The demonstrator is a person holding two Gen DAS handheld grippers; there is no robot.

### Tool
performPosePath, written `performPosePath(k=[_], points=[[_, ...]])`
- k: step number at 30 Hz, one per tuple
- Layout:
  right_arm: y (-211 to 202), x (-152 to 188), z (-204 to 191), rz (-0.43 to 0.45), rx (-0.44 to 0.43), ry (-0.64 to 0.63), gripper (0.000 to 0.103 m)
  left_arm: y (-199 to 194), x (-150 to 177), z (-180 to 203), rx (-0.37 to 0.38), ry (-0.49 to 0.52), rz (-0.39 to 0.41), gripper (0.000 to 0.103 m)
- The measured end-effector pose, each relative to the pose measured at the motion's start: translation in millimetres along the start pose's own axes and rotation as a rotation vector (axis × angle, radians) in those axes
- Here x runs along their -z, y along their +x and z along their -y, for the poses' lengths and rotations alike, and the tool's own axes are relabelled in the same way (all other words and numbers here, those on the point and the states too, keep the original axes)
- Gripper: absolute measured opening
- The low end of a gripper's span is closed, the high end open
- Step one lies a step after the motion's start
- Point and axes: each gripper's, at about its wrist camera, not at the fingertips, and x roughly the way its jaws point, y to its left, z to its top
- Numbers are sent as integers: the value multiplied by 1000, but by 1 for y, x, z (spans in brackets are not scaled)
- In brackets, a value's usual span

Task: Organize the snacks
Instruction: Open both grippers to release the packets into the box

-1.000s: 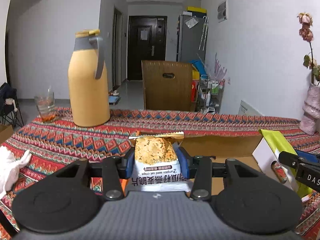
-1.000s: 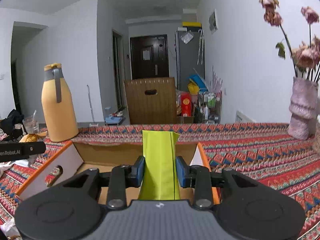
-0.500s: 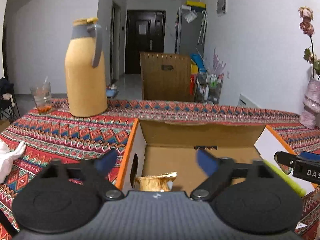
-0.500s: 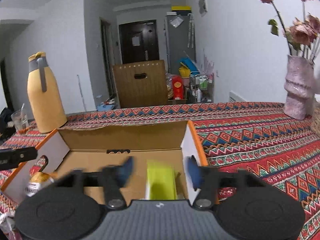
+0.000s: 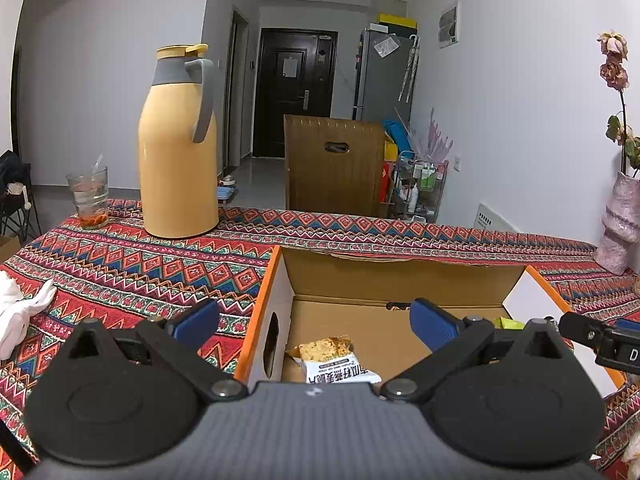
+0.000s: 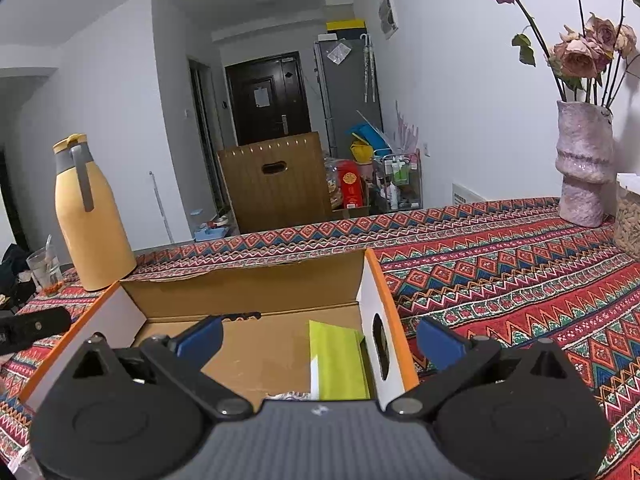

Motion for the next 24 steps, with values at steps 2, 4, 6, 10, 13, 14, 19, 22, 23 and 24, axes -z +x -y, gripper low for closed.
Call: performPosePath(k=[2, 4, 6, 10, 13, 14, 19, 22, 23, 24], points=[[-2, 0, -1, 5, -1, -4, 103, -2, 0, 1, -4, 0, 6, 103], [-4, -1, -1, 13, -3, -5, 103, -5, 0, 2, -3, 3, 13, 103], [-7, -3, -1, 14, -13, 1, 103, -7, -1, 4, -5, 8, 23, 103], [-18, -8, -4, 43, -15, -6, 103, -13, -5, 10, -15, 23, 29, 103], [-31, -14, -5, 66, -14, -3, 103, -25, -9, 10, -10, 20, 40, 103], [-36, -16, -5, 76, -13, -6, 103, -30, -11, 10, -10, 20, 47, 103], [-68, -15, -8, 111, -15, -13, 103, -58, -11, 7, -10, 21, 74, 103], [-86, -9, -9, 124, -17, -23, 103, -76, -7, 4, -6, 20, 80, 103], [-92, -6, -10, 126, -18, -26, 103, -82, -5, 2, -5, 20, 81, 103], [-99, -3, -10, 129, -20, -31, 103, -87, -3, 2, -3, 21, 80, 103]])
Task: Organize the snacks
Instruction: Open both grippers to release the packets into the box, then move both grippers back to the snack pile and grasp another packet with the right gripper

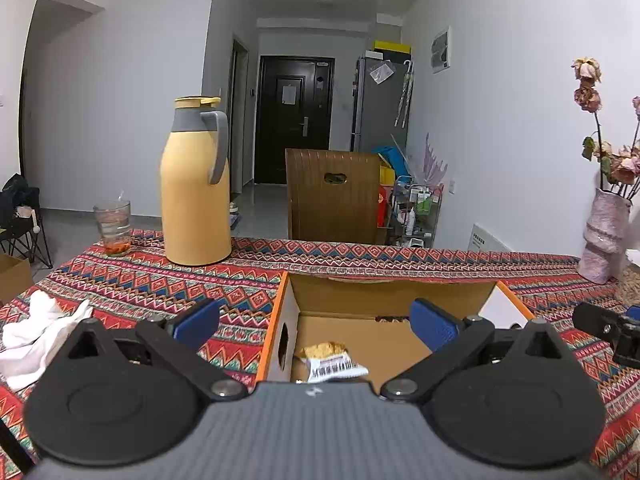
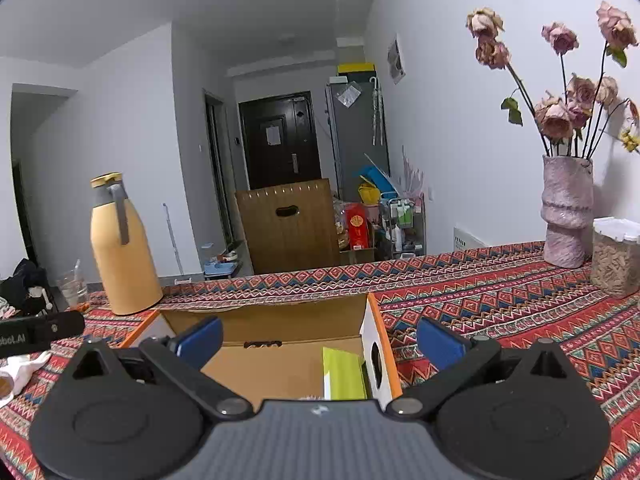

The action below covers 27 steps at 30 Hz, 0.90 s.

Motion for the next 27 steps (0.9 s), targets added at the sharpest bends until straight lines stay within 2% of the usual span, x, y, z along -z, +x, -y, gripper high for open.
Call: performPosePath(k=[11, 21, 27], points=[[-68, 36, -11, 17, -19, -68, 103, -54, 23, -14, 14, -14, -8, 103], [-113, 77, -16, -49, -50, -109, 103, -88, 59, -23, 42, -23, -58, 103], [-126, 103, -17, -99, -66, -126, 103, -104, 86, -25, 44, -6, -93, 103]])
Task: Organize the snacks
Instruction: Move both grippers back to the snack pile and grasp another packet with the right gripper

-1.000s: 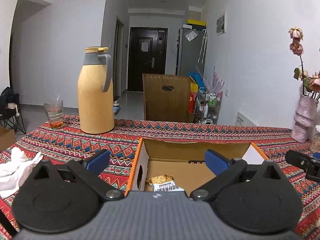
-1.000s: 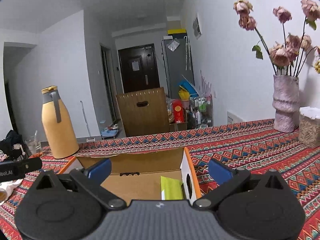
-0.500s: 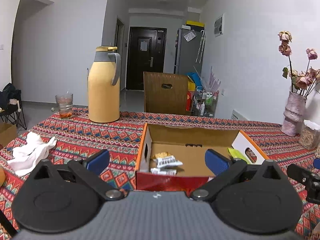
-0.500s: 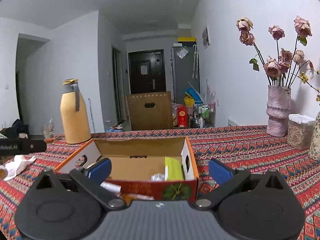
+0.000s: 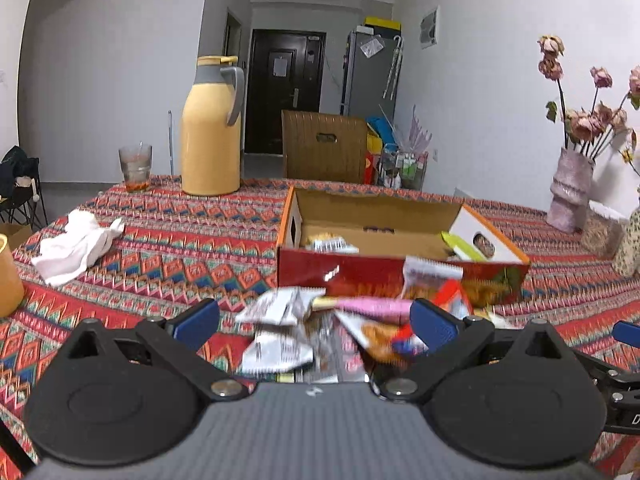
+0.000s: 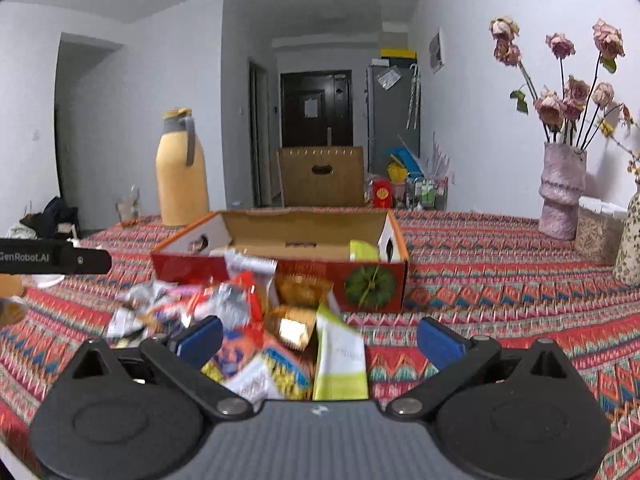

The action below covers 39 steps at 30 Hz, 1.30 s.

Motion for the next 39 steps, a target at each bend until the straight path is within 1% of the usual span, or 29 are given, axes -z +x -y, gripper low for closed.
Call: performPosePath(k=[9, 12, 15, 19, 21, 24, 28, 33, 34, 35, 38, 39], points=[[-8, 30, -1, -54, -15, 5, 103, -12, 28, -4, 12, 5, -39, 103], [-9, 38, -5, -68, -22, -17, 103, -13, 36, -4, 16, 14, -56, 103], [-10, 42, -11, -59, -20, -47, 103, -14, 42, -4, 17, 22, -68, 103], [-7, 38, -20, -37, -34, -92, 101, -12, 43, -7, 15, 18, -77, 103], [-4, 36, -23, -35, -47, -113, 91, -11, 44, -8, 13, 16, -78, 103], [5, 34, -27, -43, -73, -130, 83, -10, 45, -10, 10, 13, -81, 103], [18, 32, -25, -88, -122, -105, 82, -10, 47, -14, 6, 2, -85, 103], [22, 30, -22, -87, -141, -95, 73, -8, 48, -18, 4, -6, -89, 103], [23, 29, -22, -87, -145, -95, 68, -8, 48, -19, 3, -9, -90, 103], [24, 29, -22, -95, -154, -92, 56, -7, 48, -19, 2, -10, -91, 103], [25, 32, -23, -102, -153, -104, 54, -5, 49, -20, 2, -12, -95, 103], [25, 32, -22, -102, -154, -102, 48, -5, 50, -20, 1, -13, -97, 103]])
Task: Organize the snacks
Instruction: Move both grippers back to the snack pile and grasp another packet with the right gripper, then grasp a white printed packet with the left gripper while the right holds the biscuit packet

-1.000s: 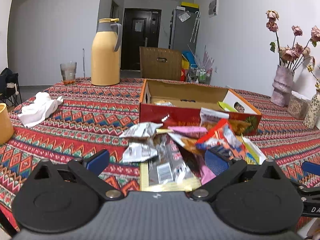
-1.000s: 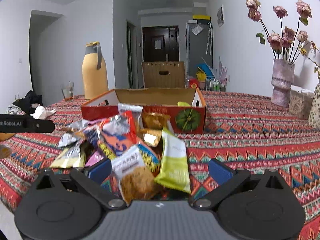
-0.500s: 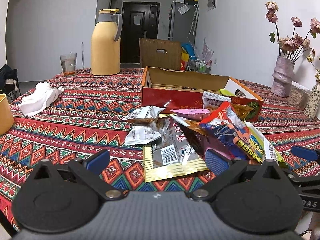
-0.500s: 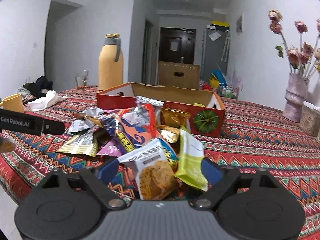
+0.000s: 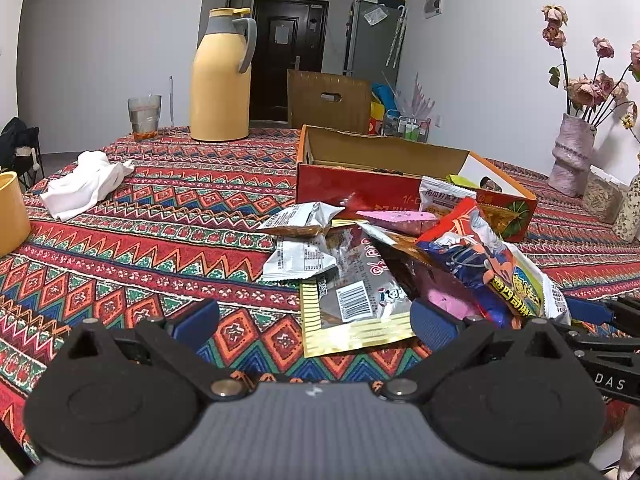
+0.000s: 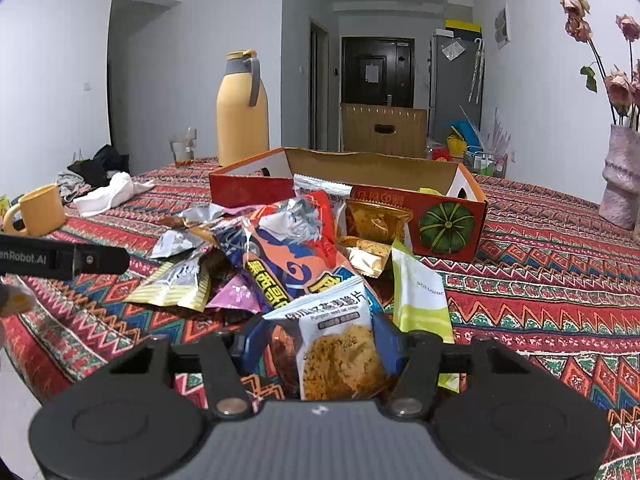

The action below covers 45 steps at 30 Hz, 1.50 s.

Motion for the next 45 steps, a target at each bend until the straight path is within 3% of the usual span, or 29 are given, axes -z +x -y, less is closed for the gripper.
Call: performPosePath(k=[5, 20, 45], points=[[-10, -2, 8, 36, -7, 36, 41, 1, 0, -2, -3, -7, -4, 103], [-28, -29, 30, 141, 27, 101, 40, 9, -24, -6, -20, -14, 8, 103], [49, -70, 98, 139, 210, 184, 40, 100, -95, -7, -80, 67, -22, 103]])
